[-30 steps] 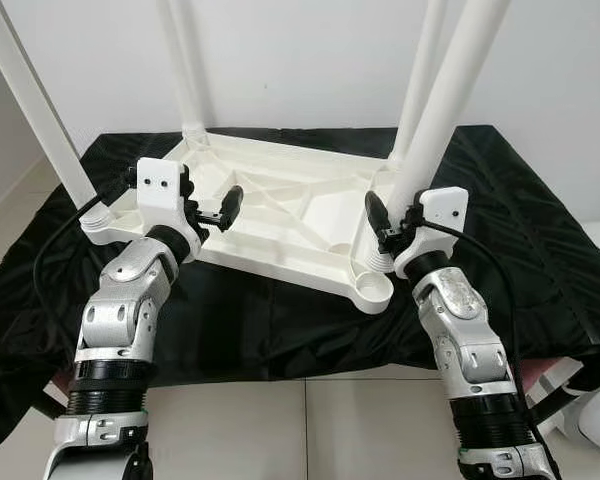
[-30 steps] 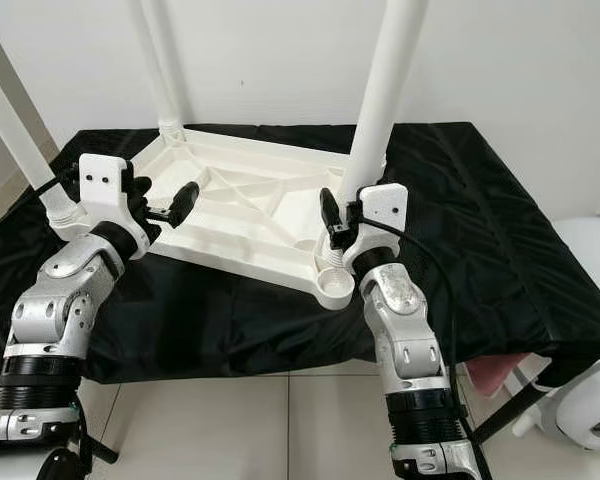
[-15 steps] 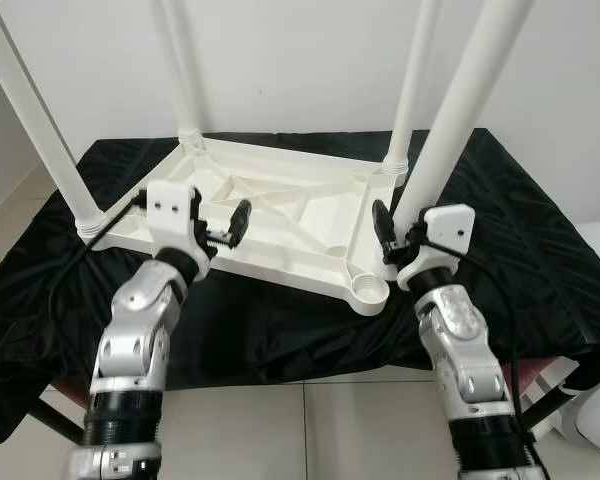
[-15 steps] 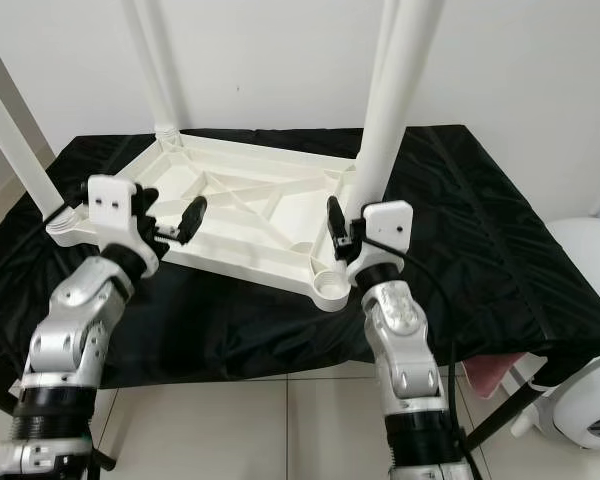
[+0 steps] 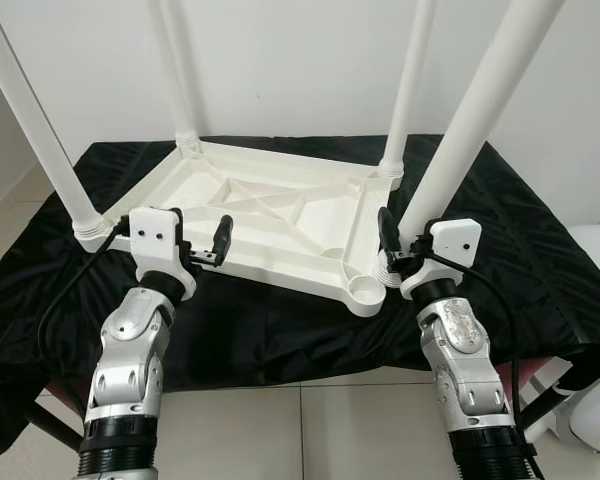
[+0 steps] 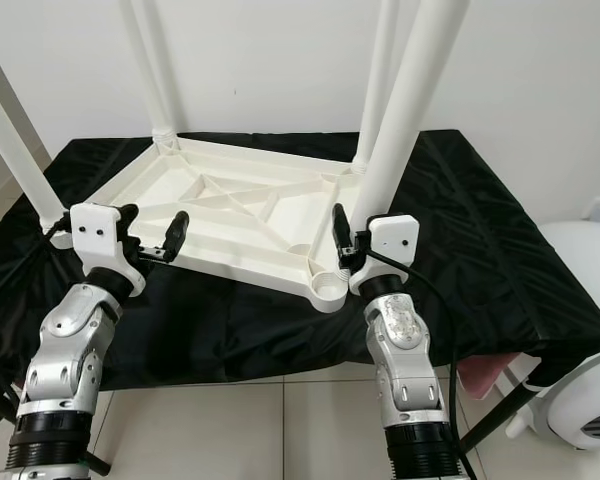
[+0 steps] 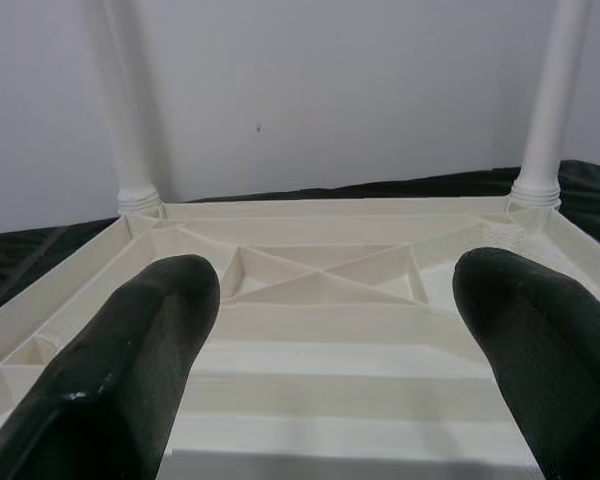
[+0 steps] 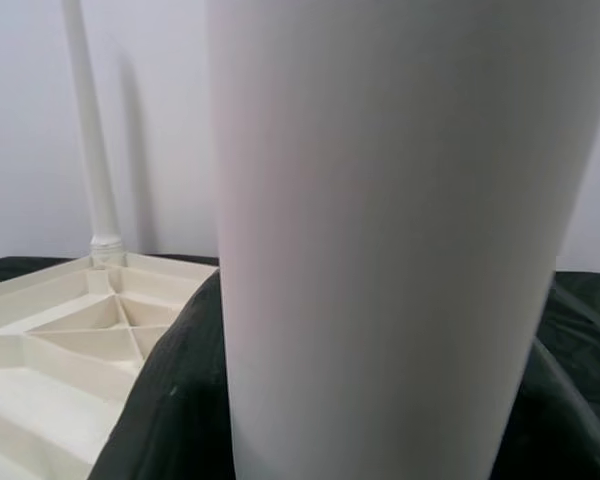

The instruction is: Building children table

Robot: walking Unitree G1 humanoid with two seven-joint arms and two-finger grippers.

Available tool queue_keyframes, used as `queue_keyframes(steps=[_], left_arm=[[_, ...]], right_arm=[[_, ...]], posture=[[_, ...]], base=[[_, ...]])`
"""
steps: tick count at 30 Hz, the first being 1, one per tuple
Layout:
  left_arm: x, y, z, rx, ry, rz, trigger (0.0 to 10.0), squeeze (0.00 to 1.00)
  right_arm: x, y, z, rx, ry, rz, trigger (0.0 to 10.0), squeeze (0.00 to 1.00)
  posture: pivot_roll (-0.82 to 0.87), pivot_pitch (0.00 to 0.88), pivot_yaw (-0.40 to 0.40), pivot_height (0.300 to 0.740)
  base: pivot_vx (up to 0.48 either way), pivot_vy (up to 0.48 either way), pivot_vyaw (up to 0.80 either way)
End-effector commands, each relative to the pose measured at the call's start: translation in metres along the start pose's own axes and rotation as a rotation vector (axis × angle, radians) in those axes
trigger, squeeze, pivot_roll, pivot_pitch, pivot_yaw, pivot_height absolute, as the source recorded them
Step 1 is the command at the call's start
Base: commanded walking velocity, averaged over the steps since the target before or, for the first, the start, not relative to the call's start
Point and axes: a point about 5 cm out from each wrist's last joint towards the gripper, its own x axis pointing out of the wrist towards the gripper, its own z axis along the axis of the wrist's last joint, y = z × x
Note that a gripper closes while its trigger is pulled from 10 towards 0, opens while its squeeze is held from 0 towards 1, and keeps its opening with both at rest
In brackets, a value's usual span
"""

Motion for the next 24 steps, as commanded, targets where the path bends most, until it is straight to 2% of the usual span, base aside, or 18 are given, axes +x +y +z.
queue_keyframes(steps=[1,5,11,24], left_arm=[[-0.006,0.011,-0.011,0.041,0.029,0.248,10.0,0.0],[-0.006,0.01,-0.013,0.081,0.018,0.262,10.0,0.0],[-0.008,0.009,-0.015,0.097,0.024,0.259,10.0,0.0],[-0.015,0.009,-0.023,0.084,0.059,0.271,10.0,0.0]], right_arm=[[-0.001,-0.002,0.002,-0.006,-0.02,-0.003,10.0,0.0],[-0.003,-0.002,-0.001,0.01,-0.009,-0.008,10.0,0.0],[-0.004,0.001,-0.001,0.029,-0.007,0.01,10.0,0.0],[-0.007,-0.003,-0.007,-0.015,0.0,-0.014,10.0,0.0]], posture=[[-0.11,0.0,0.057,0.74],[-0.1,0.0,0.064,0.74],[-0.09,0.01,0.064,0.74],[-0.07,0.015,0.1,0.74]], base=[[0.0,0.0,0.0],[0.0,0.0,0.0],[0.0,0.0,0.0],[0.0,0.0,0.0]])
